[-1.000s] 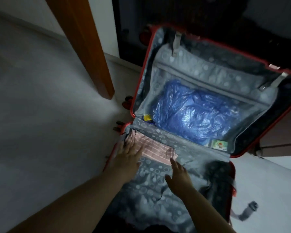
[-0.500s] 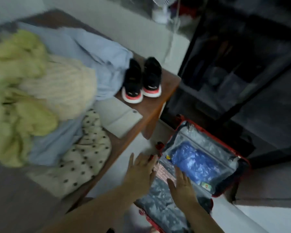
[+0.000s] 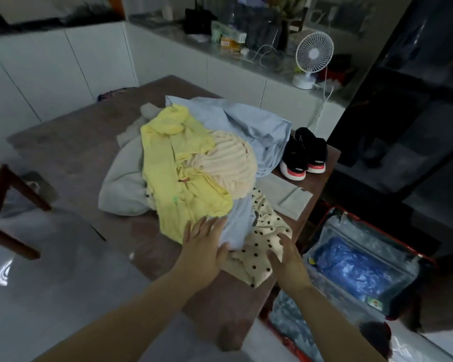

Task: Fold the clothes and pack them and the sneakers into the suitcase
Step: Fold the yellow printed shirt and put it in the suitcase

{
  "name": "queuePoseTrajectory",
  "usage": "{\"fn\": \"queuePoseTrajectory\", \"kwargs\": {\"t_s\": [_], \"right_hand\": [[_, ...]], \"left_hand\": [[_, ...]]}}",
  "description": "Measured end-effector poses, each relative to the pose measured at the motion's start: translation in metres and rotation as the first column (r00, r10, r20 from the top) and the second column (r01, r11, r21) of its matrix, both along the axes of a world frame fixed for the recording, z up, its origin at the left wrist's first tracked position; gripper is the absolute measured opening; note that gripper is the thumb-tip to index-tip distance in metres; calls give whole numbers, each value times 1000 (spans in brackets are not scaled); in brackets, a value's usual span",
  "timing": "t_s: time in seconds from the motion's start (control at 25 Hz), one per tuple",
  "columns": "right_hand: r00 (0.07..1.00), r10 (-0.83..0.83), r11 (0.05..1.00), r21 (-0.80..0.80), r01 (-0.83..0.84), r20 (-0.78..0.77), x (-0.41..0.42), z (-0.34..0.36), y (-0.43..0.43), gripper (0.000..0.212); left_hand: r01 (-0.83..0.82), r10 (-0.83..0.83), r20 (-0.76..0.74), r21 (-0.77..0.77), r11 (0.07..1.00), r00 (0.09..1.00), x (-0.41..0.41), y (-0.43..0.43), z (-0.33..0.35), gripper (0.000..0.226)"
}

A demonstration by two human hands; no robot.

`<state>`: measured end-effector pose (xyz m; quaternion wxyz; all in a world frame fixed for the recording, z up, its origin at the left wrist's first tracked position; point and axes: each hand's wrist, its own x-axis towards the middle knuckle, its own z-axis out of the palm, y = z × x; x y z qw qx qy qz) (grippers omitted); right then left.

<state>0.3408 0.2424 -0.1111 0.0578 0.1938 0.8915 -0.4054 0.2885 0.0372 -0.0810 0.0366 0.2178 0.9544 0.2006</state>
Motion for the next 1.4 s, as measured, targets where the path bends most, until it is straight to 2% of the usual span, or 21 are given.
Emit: {"fn": "queuePoseTrajectory", "kwargs": {"t_s": [0.12,0.36,0.64,0.76,0.88,0.96,1.0,1.04,1.16,1.28,1.4], "right_hand": [[998,52,998,30,-51,-29,-8,12,-33,56],[985,148,989,3,-148,-87,-36,21,-47,52],[949,239,971,37,-237,-207,-115,29,-86,41],[958,164,985,88,-148,-233,-172,35,-110,42],[994,61,975,218,-39,-94,-222,35,-131,47],[998,52,947,318,-44,-18,-234,39,-141,35],[999,29,950,311,-13,-45,-237,42,-142,23],[996,-14,968,249,35,-85,-235,48,-141,12],[971,-176,983,18,181,-160,-219,76,-123,20],[924,-321,947,-61,316,-207,-195,106,-97,19],[850,-462,886,-161,434,-251,-172,130,-68,19]], "left_hand": [[-50,50,9,-13,999,999,-18,-24,8,54],[-54,63,59,-143,988,996,-42,-39,-2,59],[-61,51,-161,-59,996,986,-135,-81,12,53],[92,-111,-149,-132,987,983,-201,-89,23,53],[307,-329,-104,-185,934,939,-263,-87,35,54],[440,-456,-58,-178,880,888,-290,-85,38,53],[502,-513,-27,-171,848,858,-302,-82,38,52],[560,-566,15,-176,810,824,-312,-79,39,50],[689,-678,136,-227,688,722,-334,-60,38,39],[713,-688,187,-221,666,701,-343,-44,46,30],[738,-716,181,-197,645,674,-342,-36,54,31]]}}
